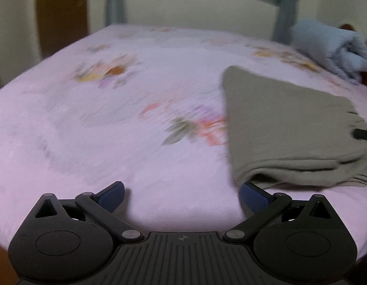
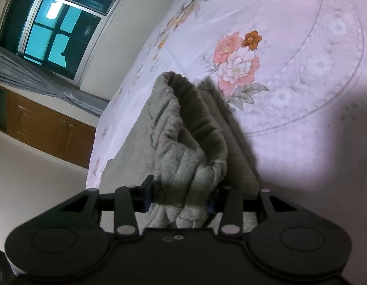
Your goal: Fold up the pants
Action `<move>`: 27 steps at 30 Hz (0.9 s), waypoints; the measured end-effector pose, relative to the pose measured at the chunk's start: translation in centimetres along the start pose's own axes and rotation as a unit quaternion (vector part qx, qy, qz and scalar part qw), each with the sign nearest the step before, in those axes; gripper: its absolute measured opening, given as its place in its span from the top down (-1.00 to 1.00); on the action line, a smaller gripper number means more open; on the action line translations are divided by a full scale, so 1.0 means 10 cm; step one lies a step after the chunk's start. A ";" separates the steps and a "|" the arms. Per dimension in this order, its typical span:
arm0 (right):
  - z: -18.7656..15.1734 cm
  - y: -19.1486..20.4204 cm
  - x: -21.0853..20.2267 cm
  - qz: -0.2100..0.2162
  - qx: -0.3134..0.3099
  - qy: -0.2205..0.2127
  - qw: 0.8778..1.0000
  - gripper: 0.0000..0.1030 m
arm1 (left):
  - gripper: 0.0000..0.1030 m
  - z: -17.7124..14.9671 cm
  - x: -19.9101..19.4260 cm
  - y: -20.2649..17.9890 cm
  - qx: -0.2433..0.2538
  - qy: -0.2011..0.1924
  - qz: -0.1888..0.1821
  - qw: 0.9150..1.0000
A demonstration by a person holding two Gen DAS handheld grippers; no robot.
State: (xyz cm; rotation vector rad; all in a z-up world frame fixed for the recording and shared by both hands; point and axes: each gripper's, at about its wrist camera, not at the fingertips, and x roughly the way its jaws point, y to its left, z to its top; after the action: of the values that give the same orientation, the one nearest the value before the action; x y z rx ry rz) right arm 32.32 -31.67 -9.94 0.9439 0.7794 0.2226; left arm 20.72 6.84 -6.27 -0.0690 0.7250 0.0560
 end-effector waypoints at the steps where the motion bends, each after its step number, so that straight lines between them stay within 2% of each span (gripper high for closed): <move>1: 0.01 0.01 0.01 0.000 -0.001 0.000 1.000 0.33 | -1.00 0.00 0.01 -0.03 0.009 -0.003 -0.001 1.000; 2: 0.01 0.00 0.03 -0.002 -0.003 -0.002 1.000 0.34 | -1.00 0.00 0.07 -0.06 0.016 0.003 0.012 1.000; 3: -0.04 -0.03 -0.01 -0.006 -0.001 -0.003 1.000 0.34 | -1.00 0.00 0.17 -0.05 0.010 0.026 0.024 0.999; 4: -0.04 -0.08 0.00 -0.006 0.012 -0.004 1.000 0.36 | -1.00 0.01 0.25 0.03 -0.014 0.045 0.011 0.999; 5: -0.06 -0.11 -0.14 -0.001 0.021 -0.005 1.000 0.36 | -1.00 0.03 0.24 0.08 -0.028 0.045 0.000 0.999; 7: -0.08 -0.10 -0.20 0.003 0.014 -0.001 1.000 0.35 | -1.00 0.04 0.18 0.14 -0.016 0.043 0.001 0.999; 8: -0.08 -0.10 -0.22 0.009 0.015 0.004 1.000 0.27 | -1.00 0.03 0.14 0.18 -0.013 0.040 0.018 0.999; 10: -0.05 -0.15 -0.36 0.027 0.027 0.002 0.999 0.10 | -1.00 -0.01 0.00 0.36 -0.033 0.025 0.016 0.999; 12: -0.01 -0.16 -0.64 0.019 0.008 -0.043 0.999 -0.16 | -1.00 0.01 -0.14 0.55 -0.065 -0.002 0.020 0.998; 13: 0.02 -0.16 -0.78 0.025 0.011 -0.073 0.997 -0.19 | -1.00 0.06 -0.21 0.60 -0.078 -0.024 0.009 0.997; 16: 0.16 0.01 -0.93 0.077 0.005 -0.108 0.991 -0.18 | -1.00 0.34 -0.22 0.58 -0.127 -0.073 -0.039 0.988; 19: 0.30 0.39 -0.69 0.114 -0.020 -0.085 0.990 -0.14 | -1.00 0.76 0.00 0.40 -0.176 -0.090 -0.107 0.974; 21: 0.37 0.58 -0.41 0.113 -0.022 -0.060 0.992 -0.03 | -1.00 1.00 0.19 0.24 -0.188 -0.095 -0.143 0.967; 22: 0.40 0.66 -0.26 0.111 -0.020 -0.047 0.993 0.11 | -1.00 1.11 0.32 0.14 -0.195 -0.089 -0.163 0.963; 25: 0.43 0.70 0.16 0.108 0.006 -0.009 0.994 0.23 | -1.00 1.27 0.70 -0.10 -0.220 -0.048 -0.214 0.951; 27: 0.43 0.61 0.38 0.089 0.037 -0.004 0.995 0.25 | -1.00 1.25 0.93 -0.16 -0.240 -0.023 -0.217 0.946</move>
State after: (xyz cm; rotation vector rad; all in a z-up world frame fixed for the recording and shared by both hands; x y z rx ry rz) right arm 38.92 -28.97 -5.53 1.0854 0.7009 0.3478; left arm 36.05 6.50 -3.03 -0.6910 0.6231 -0.1888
